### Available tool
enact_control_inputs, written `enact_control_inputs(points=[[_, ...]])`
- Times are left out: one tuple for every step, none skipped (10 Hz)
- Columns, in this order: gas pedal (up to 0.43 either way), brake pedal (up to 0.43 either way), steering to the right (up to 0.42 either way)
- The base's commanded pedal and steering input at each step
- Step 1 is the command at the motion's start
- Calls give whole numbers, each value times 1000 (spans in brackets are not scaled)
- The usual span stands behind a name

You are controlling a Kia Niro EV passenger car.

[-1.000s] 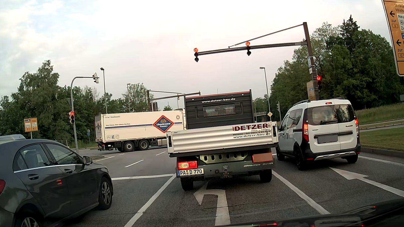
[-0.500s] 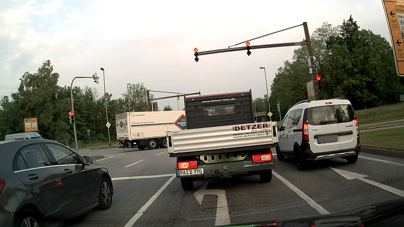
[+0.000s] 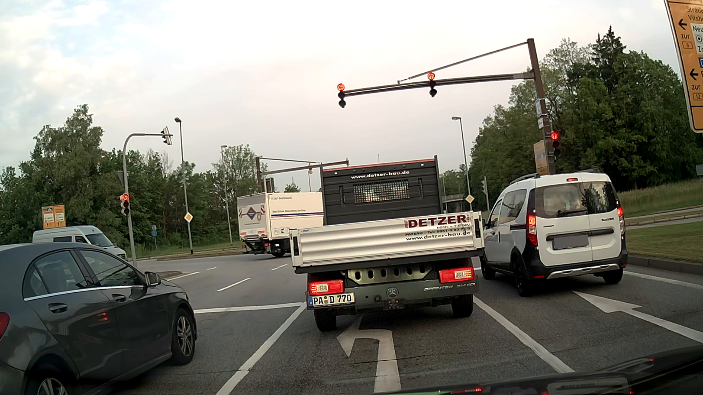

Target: Follow the waypoints while adhering to traffic rules and regulations

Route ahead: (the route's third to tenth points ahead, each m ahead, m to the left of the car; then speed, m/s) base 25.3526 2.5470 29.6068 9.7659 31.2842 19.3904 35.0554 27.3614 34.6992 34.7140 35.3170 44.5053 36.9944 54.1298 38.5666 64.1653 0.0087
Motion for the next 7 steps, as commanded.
enact_control_inputs(points=[[0,262,-5],[0,262,-5],[0,274,-5],[0,287,-5],[0,311,-5],[0,323,-5],[0,335,-5]])
